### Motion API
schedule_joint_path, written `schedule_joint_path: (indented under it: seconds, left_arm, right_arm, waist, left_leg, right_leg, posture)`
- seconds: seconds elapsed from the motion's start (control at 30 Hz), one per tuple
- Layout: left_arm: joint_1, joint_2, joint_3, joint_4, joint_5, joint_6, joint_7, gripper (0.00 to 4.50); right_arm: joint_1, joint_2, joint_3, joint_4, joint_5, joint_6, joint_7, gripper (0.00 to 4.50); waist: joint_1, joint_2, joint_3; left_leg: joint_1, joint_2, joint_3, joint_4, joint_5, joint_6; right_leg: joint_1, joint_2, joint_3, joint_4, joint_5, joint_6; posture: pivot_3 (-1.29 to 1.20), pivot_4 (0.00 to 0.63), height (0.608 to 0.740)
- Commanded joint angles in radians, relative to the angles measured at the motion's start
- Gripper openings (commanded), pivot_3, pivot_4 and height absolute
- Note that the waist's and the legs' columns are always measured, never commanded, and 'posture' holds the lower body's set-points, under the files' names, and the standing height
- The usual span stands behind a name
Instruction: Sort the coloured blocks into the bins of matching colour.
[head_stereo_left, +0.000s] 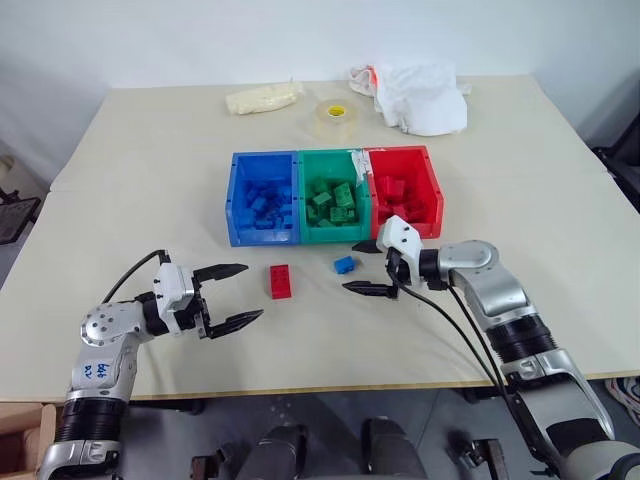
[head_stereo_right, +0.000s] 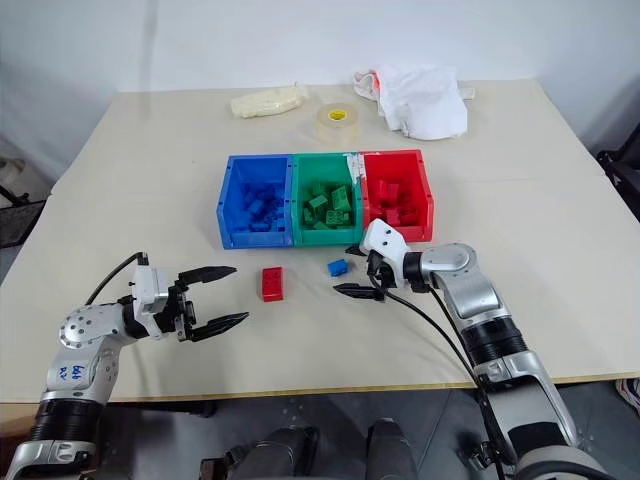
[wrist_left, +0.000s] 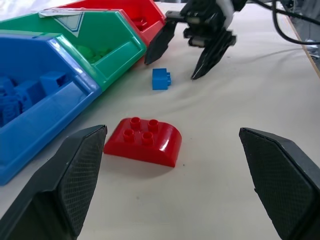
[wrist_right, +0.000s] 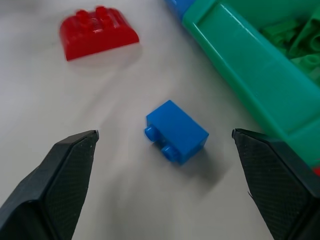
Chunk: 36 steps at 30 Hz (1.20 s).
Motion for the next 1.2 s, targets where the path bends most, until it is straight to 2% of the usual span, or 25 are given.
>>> schedule_joint_path:
  seconds: [0.03,0.17,0.37,0.6,0.77,1.0,1.1,1.2]
  left_arm:
    - [0.036,0.012,0.028,-0.067,-0.022,0.007,0.019,4.5]
    - [0.068,0.012,0.037,-0.102,-0.026,0.017,0.036,4.5]
    - [0.097,0.016,0.044,-0.124,-0.032,0.022,0.046,4.5]
    - [0.104,0.008,0.044,-0.123,-0.03,0.017,0.05,4.5]
    - [0.082,0.002,0.038,-0.105,-0.024,0.016,0.053,4.5]
    - [0.062,-0.004,0.036,-0.09,-0.017,0.01,0.057,4.5]
    - [0.057,-0.006,0.035,-0.088,-0.014,0.008,0.062,4.5]
    - [0.059,-0.008,0.037,-0.093,-0.012,0.005,0.072,4.5]
  right_arm:
    - [-0.049,0.034,0.007,0.068,-0.021,-0.067,0.006,4.48]
    - [-0.058,0.056,0.006,0.091,-0.021,-0.077,0.028,3.59]
    - [-0.051,0.048,0.0,0.053,-0.023,-0.079,0.036,1.5]
    - [-0.062,0.03,-0.029,-0.148,0.033,0.005,0.051,1.47]
    - [-0.193,0.11,-0.035,-0.108,0.047,0.024,0.0,1.47]
    - [-0.47,0.296,-0.036,0.285,-0.01,-0.142,-0.108,1.47]
    - [-0.577,0.366,-0.041,0.502,-0.06,-0.253,-0.211,1.47]
    - [-0.651,0.417,-0.055,0.648,-0.089,-0.324,-0.299,2.45]
  waist:
    - [-0.001,0.0,0.0]
    - [-0.002,0.0,0.0]
    - [-0.002,0.0,0.0]
    - [-0.002,0.0,0.0]
    - [-0.007,0.0,0.0]
    - [-0.025,0.0,0.0]
    - [-0.03,0.0,0.0]
    - [-0.036,0.0,0.0]
  left_leg:
    - [0.0,0.0,0.0,0.0,0.0,0.0]
    - [0.0,0.0,0.0,0.0,0.0,0.0]
    - [0.0,0.0,0.0,-0.001,0.0,0.0]
    - [0.0,0.0,0.0,-0.001,0.0,0.0]
    - [0.001,0.001,0.0,-0.001,0.0,-0.001]
    - [0.003,0.002,0.0,-0.003,0.0,-0.002]
    - [0.004,0.002,0.0,-0.004,0.0,-0.002]
    - [0.005,0.002,0.0,-0.006,0.0,-0.002]
  right_leg:
    - [0.0,0.0,0.0,0.0,0.0,0.0]
    - [0.0,0.001,0.0,0.0,0.0,0.0]
    - [0.0,0.001,0.0,0.0,0.0,0.0]
    - [0.0,0.001,0.0,0.0,0.0,0.0]
    - [0.0,0.0,0.001,0.0,0.0,-0.001]
    - [0.0,0.002,0.0,0.002,0.001,-0.001]
    - [0.0,0.002,-0.001,0.003,0.001,-0.002]
    - [0.0,0.003,-0.001,0.002,0.001,-0.002]
  posture:
    - [0.0,0.15,0.74]
    - [0.0,0.15,0.74]
    - [0.0,0.15,0.74]
    - [0.0,0.15,0.74]
    - [0.0,0.15,0.74]
    - [0.0,0.15,0.74]
    - [0.0,0.15,0.74]
    - [0.0,0.15,0.74]
